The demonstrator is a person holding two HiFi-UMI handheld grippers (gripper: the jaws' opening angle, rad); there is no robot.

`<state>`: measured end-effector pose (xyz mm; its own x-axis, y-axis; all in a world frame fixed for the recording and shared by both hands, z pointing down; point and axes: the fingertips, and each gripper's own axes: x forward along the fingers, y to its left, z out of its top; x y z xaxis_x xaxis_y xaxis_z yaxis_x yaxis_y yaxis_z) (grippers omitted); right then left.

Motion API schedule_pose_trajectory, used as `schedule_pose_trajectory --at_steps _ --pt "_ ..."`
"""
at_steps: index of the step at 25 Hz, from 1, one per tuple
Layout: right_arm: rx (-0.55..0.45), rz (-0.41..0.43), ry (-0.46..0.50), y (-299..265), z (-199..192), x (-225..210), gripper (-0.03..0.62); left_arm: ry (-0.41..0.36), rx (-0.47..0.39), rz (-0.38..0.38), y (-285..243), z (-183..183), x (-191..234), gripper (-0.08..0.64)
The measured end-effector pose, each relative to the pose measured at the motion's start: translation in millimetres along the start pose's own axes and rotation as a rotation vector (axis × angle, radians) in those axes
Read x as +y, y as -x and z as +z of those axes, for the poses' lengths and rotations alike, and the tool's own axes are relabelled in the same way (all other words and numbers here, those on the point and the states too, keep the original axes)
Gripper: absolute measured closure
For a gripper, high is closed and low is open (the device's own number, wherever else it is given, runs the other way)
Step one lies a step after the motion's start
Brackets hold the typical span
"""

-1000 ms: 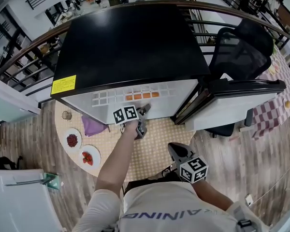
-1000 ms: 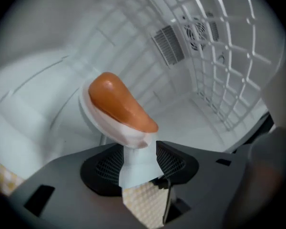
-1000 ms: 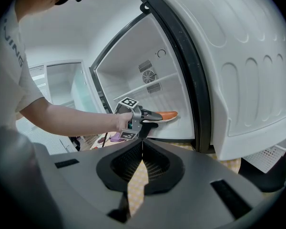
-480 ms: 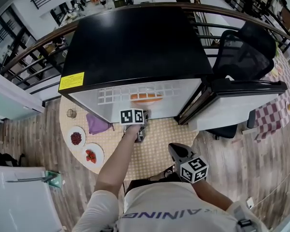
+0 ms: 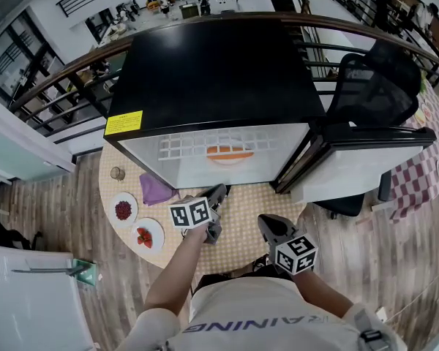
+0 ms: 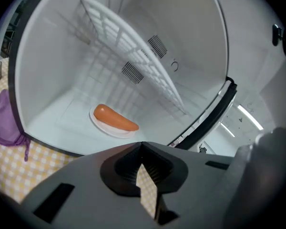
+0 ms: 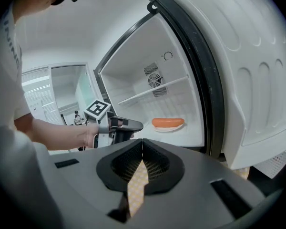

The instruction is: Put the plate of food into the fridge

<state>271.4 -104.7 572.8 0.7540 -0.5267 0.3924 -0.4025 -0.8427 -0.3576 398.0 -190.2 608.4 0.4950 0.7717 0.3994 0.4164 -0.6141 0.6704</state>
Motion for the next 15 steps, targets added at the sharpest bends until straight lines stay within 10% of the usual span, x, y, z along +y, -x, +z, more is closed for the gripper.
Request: schedule_pose_trajectory --at_steps 15 --pt "-0.064 0.058 0.053 -20 32 20 0.569 -0.269 -0.264 0.019 144 12 -60 0.551"
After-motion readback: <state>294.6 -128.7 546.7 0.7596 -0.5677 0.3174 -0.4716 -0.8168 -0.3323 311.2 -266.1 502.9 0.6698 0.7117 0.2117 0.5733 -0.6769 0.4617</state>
